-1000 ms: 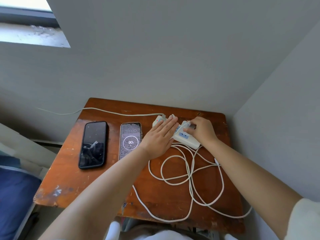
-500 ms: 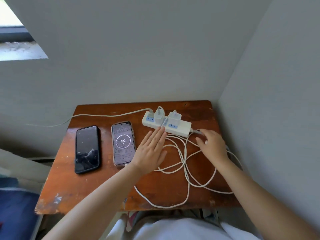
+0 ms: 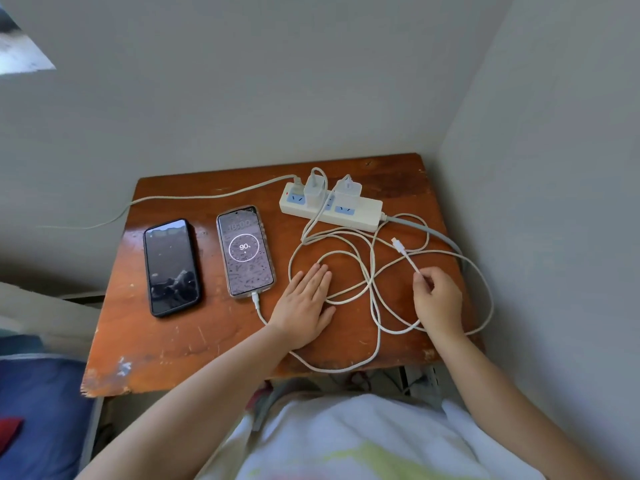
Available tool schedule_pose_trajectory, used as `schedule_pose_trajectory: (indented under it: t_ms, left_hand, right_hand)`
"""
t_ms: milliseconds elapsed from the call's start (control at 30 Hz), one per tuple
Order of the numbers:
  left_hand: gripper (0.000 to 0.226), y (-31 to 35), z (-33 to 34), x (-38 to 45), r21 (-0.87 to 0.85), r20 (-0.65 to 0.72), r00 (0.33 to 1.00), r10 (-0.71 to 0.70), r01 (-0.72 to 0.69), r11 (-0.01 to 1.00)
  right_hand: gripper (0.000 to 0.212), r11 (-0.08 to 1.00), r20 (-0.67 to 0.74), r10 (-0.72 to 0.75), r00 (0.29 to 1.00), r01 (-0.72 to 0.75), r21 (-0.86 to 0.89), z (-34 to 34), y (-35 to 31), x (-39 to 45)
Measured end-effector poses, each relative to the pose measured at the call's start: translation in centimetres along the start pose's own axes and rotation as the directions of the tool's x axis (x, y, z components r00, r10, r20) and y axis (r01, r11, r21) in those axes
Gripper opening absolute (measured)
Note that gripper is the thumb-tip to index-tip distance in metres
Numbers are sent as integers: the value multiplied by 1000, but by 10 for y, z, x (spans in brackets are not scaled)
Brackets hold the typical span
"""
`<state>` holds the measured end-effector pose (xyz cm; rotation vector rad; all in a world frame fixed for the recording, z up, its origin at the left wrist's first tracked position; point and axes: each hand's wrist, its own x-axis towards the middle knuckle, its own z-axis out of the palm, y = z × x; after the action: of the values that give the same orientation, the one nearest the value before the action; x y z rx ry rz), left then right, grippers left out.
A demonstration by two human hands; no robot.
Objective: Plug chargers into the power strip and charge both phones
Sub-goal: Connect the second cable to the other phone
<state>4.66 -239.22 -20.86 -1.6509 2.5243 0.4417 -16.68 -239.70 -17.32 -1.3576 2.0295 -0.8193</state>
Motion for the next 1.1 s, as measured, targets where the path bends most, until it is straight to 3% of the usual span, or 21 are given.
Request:
schedule_pose_trajectory:
  t_ms: [67, 133, 200, 267, 400, 567, 733, 933, 1100]
  left_hand:
    - [60, -7, -5, -3, -26, 15, 999, 49, -49, 998]
    - [59, -19, -12, -11, -58, -34, 992, 120, -122, 991]
    - [57, -38, -21, -24, -78, -123, 980, 157, -167, 983]
    - [56, -64, -28, -41, -83, -154, 977, 147, -161, 983]
    - [53, -127, -43, -76, -105, -157, 985, 72, -89, 990]
    - [64, -205, -53, -101, 17, -59, 997, 53, -53, 998]
    - [97, -241, -60, -94, 121, 169, 968, 184, -206, 971]
    - [107, -247, -80, -62, 260, 433, 838, 330, -467, 845]
    - [102, -239, -88, -51, 286, 475, 774, 418, -585, 759]
  right_hand:
    - [16, 995, 172, 0, 985, -18, 101, 1, -7, -8]
    - [24, 977, 405, 8, 914, -93, 191, 3, -21, -15]
    - [27, 958, 530, -31, 848, -126, 258, 8, -41, -20]
    - [26, 954, 581, -125, 805, -63, 292, 19, -64, -30]
    - [21, 942, 595, -328, 733, 211, 260, 54, -99, -62]
    - [20, 928, 672, -313, 671, 368, 65, 110, -103, -102]
    - [26, 907, 625, -187, 758, 378, -187, 148, -111, -123]
    - [26, 774, 414, -357, 838, 513, -371, 175, -124, -136]
    - [10, 744, 261, -457, 851, 526, -413, 187, -143, -150]
